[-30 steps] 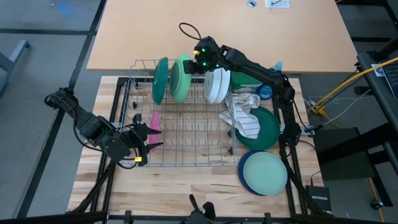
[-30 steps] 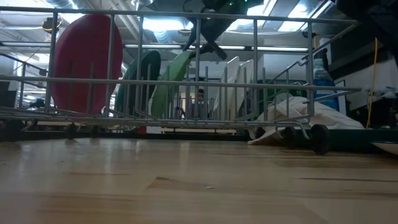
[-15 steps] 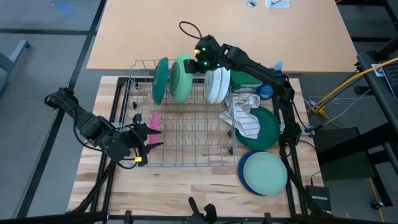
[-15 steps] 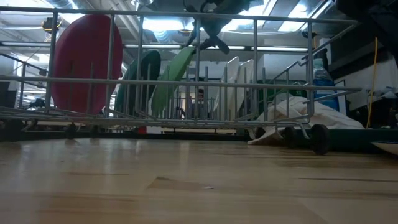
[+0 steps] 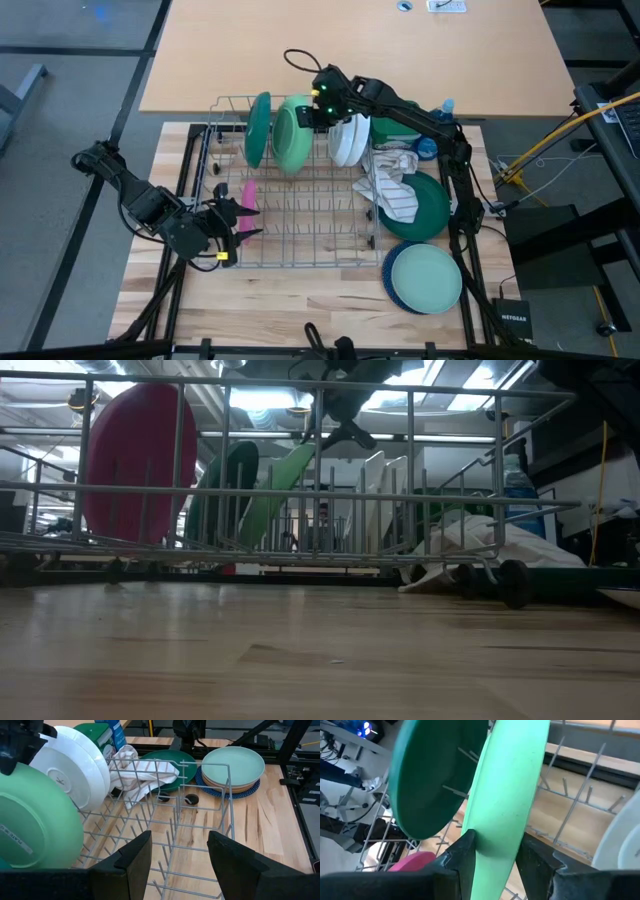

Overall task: Sort dishes
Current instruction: Put the light green plate in the dish rack

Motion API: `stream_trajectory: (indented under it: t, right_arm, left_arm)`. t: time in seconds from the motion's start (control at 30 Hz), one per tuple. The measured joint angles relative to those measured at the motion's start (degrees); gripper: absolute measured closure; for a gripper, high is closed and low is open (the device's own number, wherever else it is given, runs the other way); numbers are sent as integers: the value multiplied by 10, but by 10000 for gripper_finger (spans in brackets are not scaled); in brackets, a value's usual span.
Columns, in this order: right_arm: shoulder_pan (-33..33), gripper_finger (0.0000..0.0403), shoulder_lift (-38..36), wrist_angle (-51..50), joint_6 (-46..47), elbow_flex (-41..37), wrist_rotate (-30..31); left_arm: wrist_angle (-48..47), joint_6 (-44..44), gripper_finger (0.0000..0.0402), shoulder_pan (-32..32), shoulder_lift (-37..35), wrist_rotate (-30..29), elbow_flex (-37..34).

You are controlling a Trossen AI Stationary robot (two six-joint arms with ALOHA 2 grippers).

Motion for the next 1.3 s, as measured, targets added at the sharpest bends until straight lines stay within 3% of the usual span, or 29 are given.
stream_trajectory:
  t: [0.43,0.7,1.3]
  right_arm:
    - [-5,271,0,2,38,0,45]
    - [2,272,0,68,49,-1,68]
    - [4,272,0,93,42,-1,35]
  left_arm:
    - [0,-4,217,0,0,0,0]
    - [0,-4,217,0,0,0,0]
    - [0,-4,217,0,0,0,0]
